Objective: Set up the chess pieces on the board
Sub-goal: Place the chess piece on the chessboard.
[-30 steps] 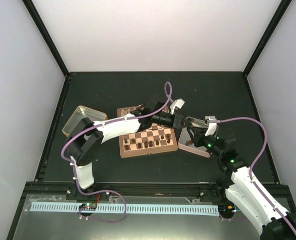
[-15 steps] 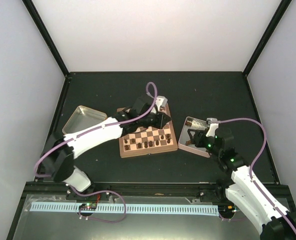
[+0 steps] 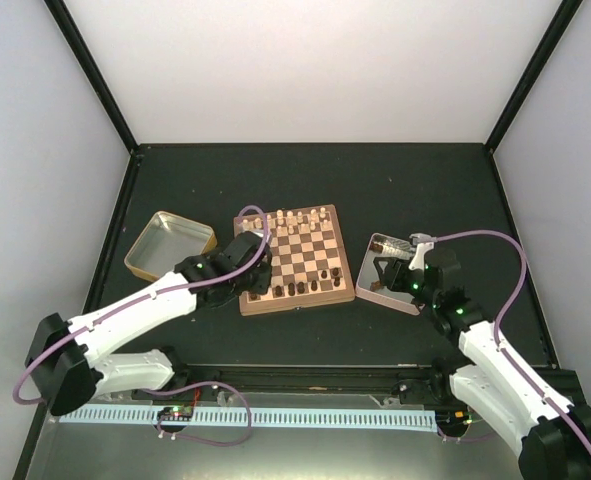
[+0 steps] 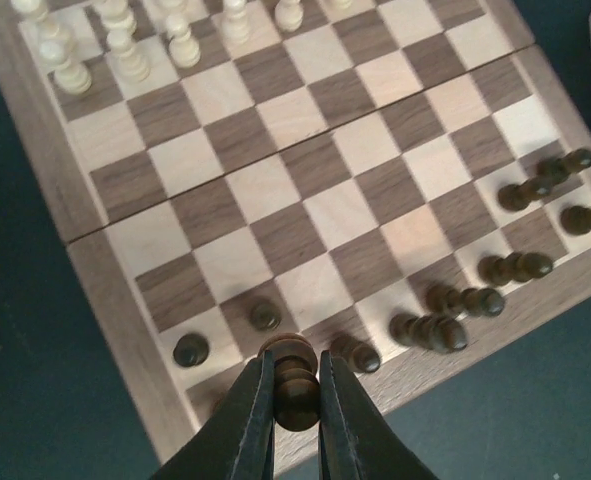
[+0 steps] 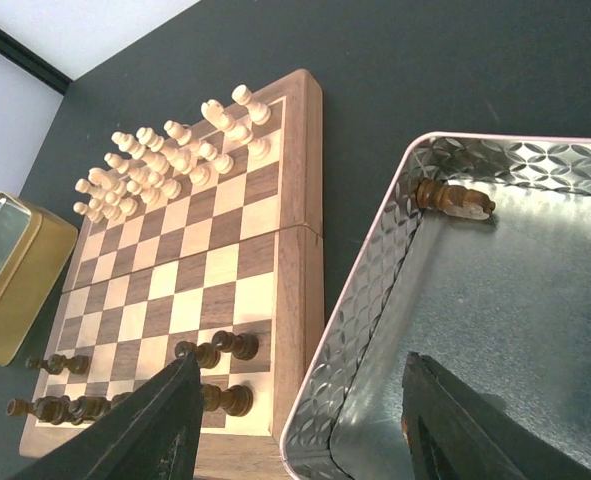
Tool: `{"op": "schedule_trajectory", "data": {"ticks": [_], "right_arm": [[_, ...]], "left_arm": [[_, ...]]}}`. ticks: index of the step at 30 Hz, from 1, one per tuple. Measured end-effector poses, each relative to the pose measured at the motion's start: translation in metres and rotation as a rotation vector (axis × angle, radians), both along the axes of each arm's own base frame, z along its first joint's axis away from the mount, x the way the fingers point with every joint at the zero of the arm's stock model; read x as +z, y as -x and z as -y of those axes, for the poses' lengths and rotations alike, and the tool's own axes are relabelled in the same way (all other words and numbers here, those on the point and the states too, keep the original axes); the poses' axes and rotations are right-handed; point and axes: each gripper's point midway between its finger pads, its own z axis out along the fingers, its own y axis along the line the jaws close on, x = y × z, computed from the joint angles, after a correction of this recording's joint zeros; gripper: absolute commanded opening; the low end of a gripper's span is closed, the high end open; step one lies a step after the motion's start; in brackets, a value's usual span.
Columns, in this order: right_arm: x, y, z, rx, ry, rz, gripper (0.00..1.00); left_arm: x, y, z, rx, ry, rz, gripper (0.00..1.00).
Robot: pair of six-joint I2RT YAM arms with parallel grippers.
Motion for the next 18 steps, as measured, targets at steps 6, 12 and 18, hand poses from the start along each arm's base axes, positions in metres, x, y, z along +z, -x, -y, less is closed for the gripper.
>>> {"op": "schedule_trajectory", "data": {"ticks": [6,12,18], "right_arm": [[-0.008,-0.001,0.0,0.0,0.008,-0.029,0.55],[-0.01,-0.001,0.0,-0.002,0.009,-0.039,0.55],[-0.008,-0.001,0.0,-0.004,0.003,-0.033,0.55]], "left_arm": [[-0.018,0.01,-0.014,0.012,-0.055,-0.042,0.02],[-0.031,0.006,-0.006,-0.018,-0.089,-0.078,0.02],[-0.044,-0.006,0.012,-0.054,-0.105,-0.123,0.03]]}}
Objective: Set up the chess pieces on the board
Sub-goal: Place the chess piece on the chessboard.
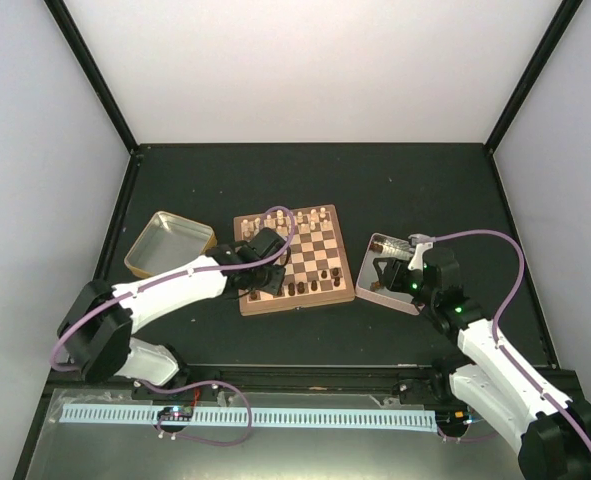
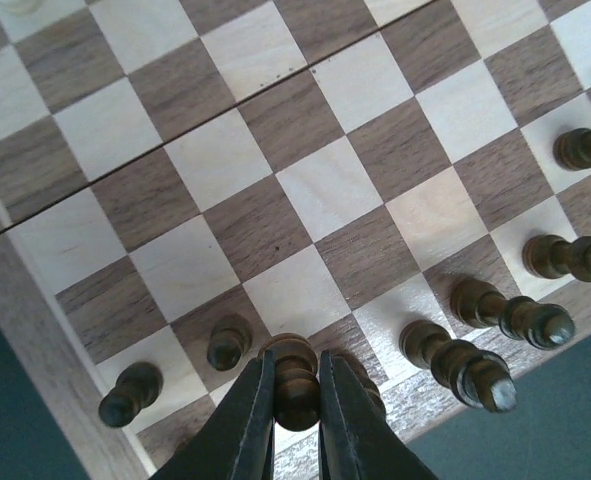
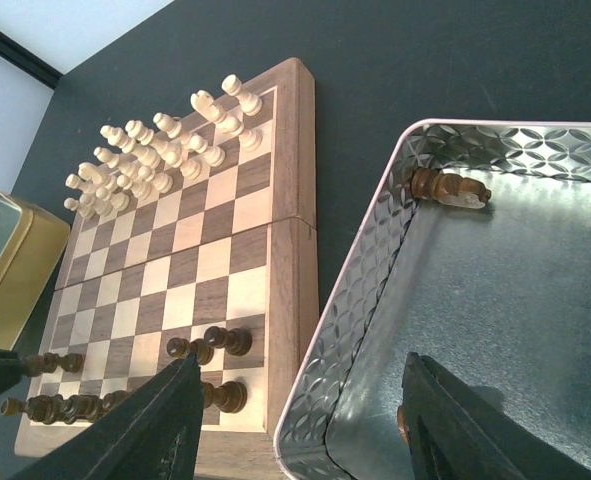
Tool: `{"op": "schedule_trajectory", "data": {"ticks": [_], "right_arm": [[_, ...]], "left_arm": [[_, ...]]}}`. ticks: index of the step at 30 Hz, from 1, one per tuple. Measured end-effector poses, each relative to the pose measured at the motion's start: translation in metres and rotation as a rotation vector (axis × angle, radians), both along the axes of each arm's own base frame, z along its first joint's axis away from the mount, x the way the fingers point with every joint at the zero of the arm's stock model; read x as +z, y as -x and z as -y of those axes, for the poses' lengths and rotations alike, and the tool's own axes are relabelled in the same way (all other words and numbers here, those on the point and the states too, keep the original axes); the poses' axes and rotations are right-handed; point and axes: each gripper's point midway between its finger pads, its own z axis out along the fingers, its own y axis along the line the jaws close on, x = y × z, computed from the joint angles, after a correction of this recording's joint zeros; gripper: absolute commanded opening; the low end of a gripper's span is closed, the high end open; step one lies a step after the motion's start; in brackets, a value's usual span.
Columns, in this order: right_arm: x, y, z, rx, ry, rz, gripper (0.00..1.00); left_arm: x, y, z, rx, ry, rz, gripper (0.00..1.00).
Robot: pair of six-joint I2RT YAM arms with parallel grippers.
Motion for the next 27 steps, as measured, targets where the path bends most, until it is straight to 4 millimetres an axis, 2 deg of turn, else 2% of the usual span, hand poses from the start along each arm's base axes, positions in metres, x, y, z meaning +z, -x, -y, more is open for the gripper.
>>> {"op": "schedule_trajectory", "data": {"ticks": [7,17,27], "right_arm": [[0.001,0.0,0.0,0.0,-0.001,0.003,0.55],[0.001,0.0,0.0,0.0,-0.001,0.002,0.55],[0.0,0.0,0.0,0.0,-0.001,0.001,0.55]], "left_arm": [[-0.021,0.0,0.002,-0.014,-0.025,-0.063,0.04],[-0.027,-0.009,0.008,-0.023,-0.009,-0.09,0.06],[-0.036,-0.008,0.009,-0.025,-0.006,-0.129,0.08]]}}
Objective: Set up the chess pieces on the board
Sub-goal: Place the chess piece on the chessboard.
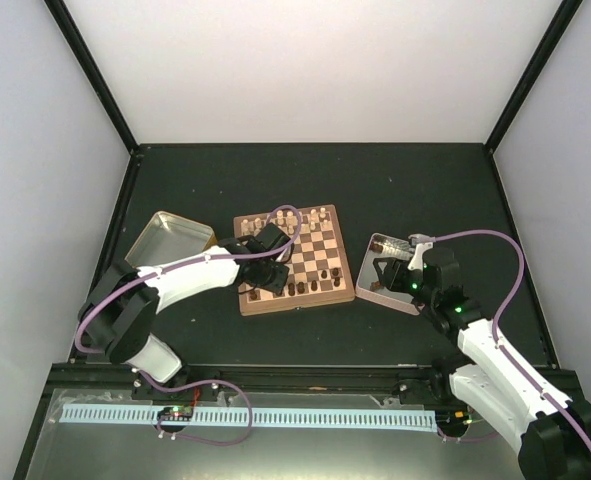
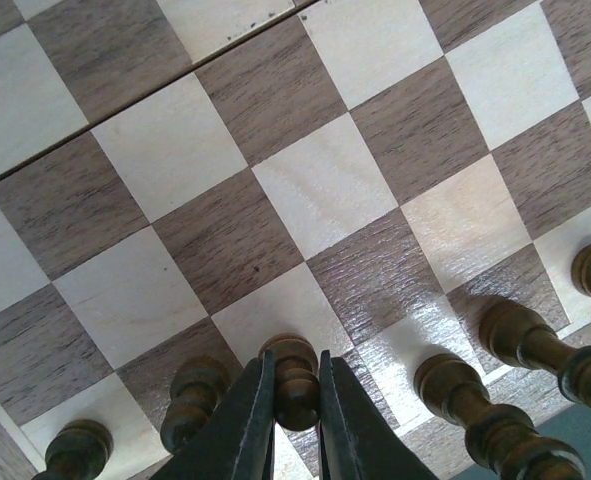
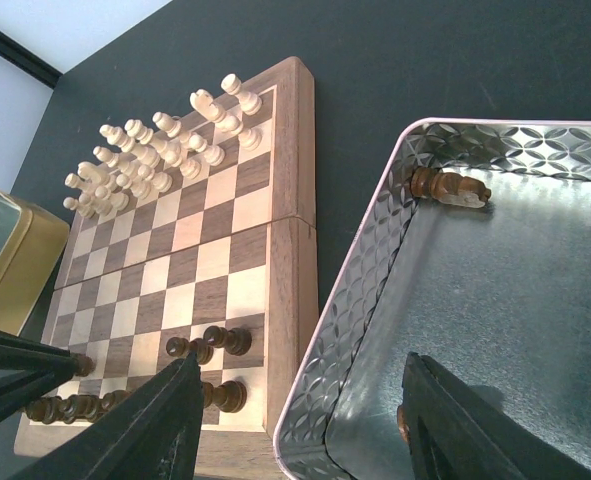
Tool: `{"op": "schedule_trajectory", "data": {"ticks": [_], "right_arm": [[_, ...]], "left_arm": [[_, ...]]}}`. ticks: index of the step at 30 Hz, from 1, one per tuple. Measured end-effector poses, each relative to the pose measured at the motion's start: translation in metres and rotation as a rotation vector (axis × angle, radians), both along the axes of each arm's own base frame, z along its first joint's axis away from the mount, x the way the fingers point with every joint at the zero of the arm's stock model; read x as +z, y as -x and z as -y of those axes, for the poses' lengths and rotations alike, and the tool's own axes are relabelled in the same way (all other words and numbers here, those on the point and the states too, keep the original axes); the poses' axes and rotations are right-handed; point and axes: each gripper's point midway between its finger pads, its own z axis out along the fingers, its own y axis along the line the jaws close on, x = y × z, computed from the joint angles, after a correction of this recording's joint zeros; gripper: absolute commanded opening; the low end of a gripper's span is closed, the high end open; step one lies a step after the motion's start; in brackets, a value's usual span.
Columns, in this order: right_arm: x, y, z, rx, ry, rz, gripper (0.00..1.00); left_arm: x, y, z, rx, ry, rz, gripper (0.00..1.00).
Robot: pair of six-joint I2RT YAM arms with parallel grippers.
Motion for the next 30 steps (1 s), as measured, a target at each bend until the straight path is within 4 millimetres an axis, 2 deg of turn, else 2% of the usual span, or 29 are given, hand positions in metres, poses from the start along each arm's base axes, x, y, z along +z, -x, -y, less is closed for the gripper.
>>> {"op": "schedule_trajectory", "data": {"ticks": [21,30], "right_arm": [[-0.002,0.001,0.0,-0.001,0.003,-0.007,0.55],[-0.003,-0.003,0.013,-0.081,0.035,-0.042,0.54]], "left_arm": [[-0.005,-0.005,-0.002,-0.004,-0.002,-0.005,0.26],[-0.001,-0.006,-0.002,-0.001,0.01,-0.001,0.27]]}}
